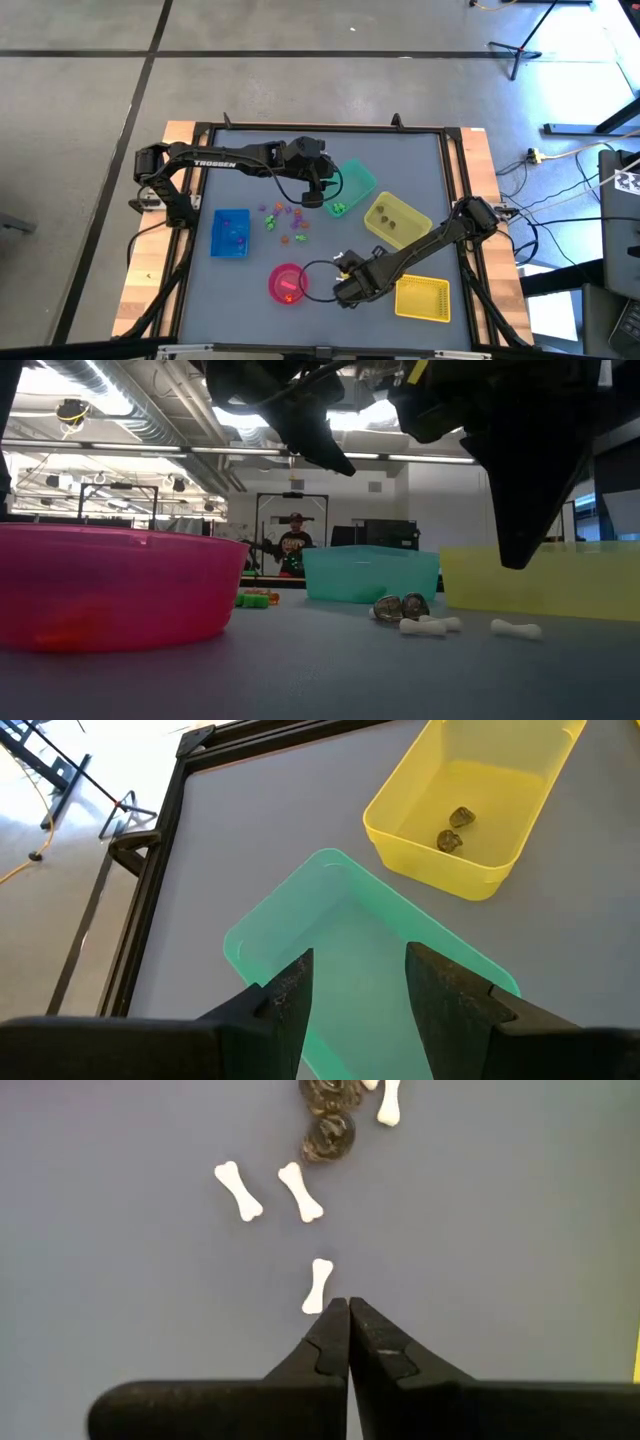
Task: Sort Halloween decoration
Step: Put the white bone toy into the yellow bin
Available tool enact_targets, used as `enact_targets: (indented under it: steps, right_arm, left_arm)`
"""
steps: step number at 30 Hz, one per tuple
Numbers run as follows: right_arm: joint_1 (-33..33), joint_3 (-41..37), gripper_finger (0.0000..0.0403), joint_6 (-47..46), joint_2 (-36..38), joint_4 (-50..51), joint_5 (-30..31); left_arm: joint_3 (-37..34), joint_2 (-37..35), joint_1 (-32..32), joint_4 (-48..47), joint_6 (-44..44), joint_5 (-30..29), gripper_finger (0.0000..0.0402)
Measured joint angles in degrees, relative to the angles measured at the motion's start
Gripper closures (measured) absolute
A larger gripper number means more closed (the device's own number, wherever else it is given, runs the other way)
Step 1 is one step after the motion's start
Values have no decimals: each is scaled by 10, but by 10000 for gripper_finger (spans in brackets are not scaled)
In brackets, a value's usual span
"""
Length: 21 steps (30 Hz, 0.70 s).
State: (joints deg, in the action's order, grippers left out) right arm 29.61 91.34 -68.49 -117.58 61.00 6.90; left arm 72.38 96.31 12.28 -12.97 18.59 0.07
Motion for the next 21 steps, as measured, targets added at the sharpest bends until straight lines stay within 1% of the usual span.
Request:
enact_targets:
  steps: [5, 8, 10, 12, 17, 21]
  right_arm:
    - [0, -1, 400, 10, 0, -4, 0]
    - [0, -1, 393, 22, 0, -17, -18]
    - [0, -1, 376, 24, 0, -24, -32]
    - [0, -1, 350, 25, 0, -32, -34]
    - [0, -1, 285, 25, 0, -30, -15]
    - [0, -1, 258, 25, -2, -30, -4]
  left_arm:
    - [0, 0, 0, 0, 0, 0, 256]
    - [0, 0, 0, 0, 0, 0, 256]
    - [0, 0, 0, 0, 0, 0, 256]
    - [0, 0, 0, 0, 0, 0, 256]
    - [0, 0, 0, -2, 0, 0, 256]
    - [0, 0, 0, -4, 0, 0, 256]
